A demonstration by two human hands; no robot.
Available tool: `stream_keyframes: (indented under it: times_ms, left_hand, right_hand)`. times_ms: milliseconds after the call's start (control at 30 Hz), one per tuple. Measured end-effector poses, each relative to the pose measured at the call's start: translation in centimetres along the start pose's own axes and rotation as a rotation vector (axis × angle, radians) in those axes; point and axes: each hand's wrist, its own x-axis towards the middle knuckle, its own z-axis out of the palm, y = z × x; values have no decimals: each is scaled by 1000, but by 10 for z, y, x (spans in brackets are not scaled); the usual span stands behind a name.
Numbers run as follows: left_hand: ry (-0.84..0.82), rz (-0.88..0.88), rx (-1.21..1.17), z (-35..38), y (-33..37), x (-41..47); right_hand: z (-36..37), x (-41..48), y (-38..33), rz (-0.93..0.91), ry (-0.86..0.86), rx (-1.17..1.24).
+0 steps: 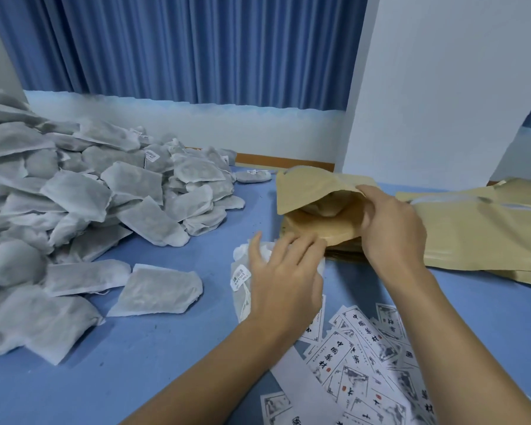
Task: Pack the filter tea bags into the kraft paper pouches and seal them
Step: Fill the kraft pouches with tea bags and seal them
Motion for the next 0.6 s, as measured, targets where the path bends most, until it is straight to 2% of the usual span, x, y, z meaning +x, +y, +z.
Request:
stream_keyframes:
  times_ms: [133,200,300,367,433,500,533,600]
  left_hand:
    - [-266,-318,103,-5,-6,-16]
    - [-322,-427,-11,-7,-13,-19]
    - [-323,-529,-192,-14,-23,-18]
    - [-217,-560,-345,-16,-25,-18]
    - [8,-553,-500,-19,-22,-15]
    - [251,-393,-569,-24,-17,-10]
    - [319,-284,-588,-23,-15,-8]
    - [324,-104,-621,-20,-9,-8]
  right_hand:
    - [-2,4,0,-33,-45,200]
    - [-1,3,0,-50,-117,200]
    - [1,1,1,-59,-174,182]
    - [1,1,0,-56,-173,155]
    - [0,-1,-2,-51,-163,139]
    - [-1,-2,-5,-41,-170,128]
    - [-1,-2,-5,-36,-176,124]
    - [-1,-1,-7,-42,-191,111]
